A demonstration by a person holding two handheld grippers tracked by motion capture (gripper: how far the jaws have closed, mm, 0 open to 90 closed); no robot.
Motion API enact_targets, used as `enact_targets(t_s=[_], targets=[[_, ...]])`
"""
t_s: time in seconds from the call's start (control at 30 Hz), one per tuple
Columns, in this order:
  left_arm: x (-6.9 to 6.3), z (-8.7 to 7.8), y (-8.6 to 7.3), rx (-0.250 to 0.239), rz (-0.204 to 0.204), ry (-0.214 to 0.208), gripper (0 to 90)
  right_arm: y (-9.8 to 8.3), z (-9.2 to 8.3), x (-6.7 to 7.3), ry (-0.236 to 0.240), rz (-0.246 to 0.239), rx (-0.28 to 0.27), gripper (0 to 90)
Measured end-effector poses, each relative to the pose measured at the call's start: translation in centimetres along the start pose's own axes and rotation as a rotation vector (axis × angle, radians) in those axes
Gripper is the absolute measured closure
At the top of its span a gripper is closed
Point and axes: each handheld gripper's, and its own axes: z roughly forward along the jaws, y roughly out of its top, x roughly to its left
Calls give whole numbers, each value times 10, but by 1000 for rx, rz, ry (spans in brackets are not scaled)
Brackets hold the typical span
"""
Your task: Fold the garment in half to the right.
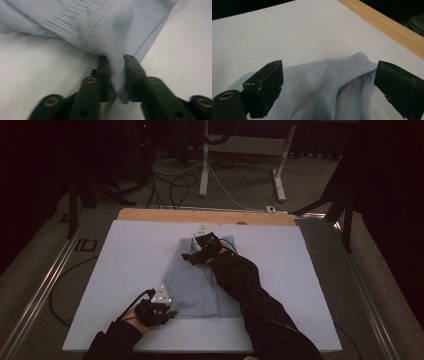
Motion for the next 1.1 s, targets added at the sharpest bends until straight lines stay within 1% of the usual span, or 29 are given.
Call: enact_targets(t_s=[0.07, 0.1, 0.17, 0.2, 0.27, 0.3, 0.37, 0.47, 0.53, 0.57, 0.6, 0.63, 0.67, 0.7, 0.73, 0.77, 0.8, 0.83, 0.87, 0.9, 0.97, 1.0, 1.03, 1.07, 1.1], targets=[[-1, 0, 1, -1, 0, 3, 818, 0, 3, -1, 0, 10, 8, 86], [-2, 0, 2, -11, 3, 3, 823, 0, 5, -2, 5, 5, 8, 86], [-1, 0, 3, -15, 0, -3, 830, 1, 5, -3, 3, 7, 12, 86], [0, -2, 2, -26, -11, -7, 831, 4, 8, -5, 5, 17, 11, 86], [0, -3, 3, -28, -14, -8, 835, 7, 11, -6, 7, 23, 13, 86], [1, -3, 3, -34, -20, -14, 835, 8, 13, -8, 4, 16, 15, 86], [1, -4, 3, -38, -19, -11, 838, 12, 17, -10, 7, 26, 10, 86], [1, -4, 3, -41, -16, -14, 838, 17, 23, -14, 0, 29, 12, 86], [1, -4, 3, -41, -20, -15, 839, 19, 25, -15, -4, 30, 9, 86], [1, -5, 3, -42, -22, -16, 839, 21, 27, -17, -7, 35, 3, 86], [1, -5, 3, -45, -19, -14, 839, 22, 30, -18, -2, 54, 3, 85], [2, -6, 3, -49, -20, -14, 839, 26, 34, -18, -21, 75, 17, 85], [2, -6, 3, -51, -22, -13, 839, 27, 37, -19, -38, 77, 23, 85], [2, -7, 3, -53, -21, -10, 839, 29, 39, -21, -29, 99, 28, 85], [1, -7, 3, -57, -20, -7, 839, 30, 41, -22, -21, 109, 24, 85], [1, -8, 3, -59, -16, -5, 840, 31, 43, -23, -33, 122, 32, 86], [0, -8, 3, -62, -11, -4, 840, 32, 46, -24, -39, 126, 44, 86], [0, -9, 3, -69, -14, -2, 840, 33, 48, -25, -40, 133, 54, 101], [0, -9, 3, -71, -17, -3, 840, 33, 51, -26, -53, 136, 65, 136], [0, -9, 3, -72, -15, -1, 840, 33, 53, -27, -64, 149, 75, 140], [0, -10, 3, -74, -14, -2, 840, 33, 58, -30, -68, 179, 97, 184], [0, -10, 3, -79, -17, -1, 840, 33, 60, -31, -64, 181, 108, 207], [0, -10, 3, -83, -18, -2, 840, 33, 63, -32, -75, 174, 119, 229], [0, -10, 3, -81, -15, -3, 840, 33, 66, -32, -83, 183, 136, 246], [-1, -10, 3, -82, -16, -2, 840, 32, 69, -33, -89, 182, 150, 261]])
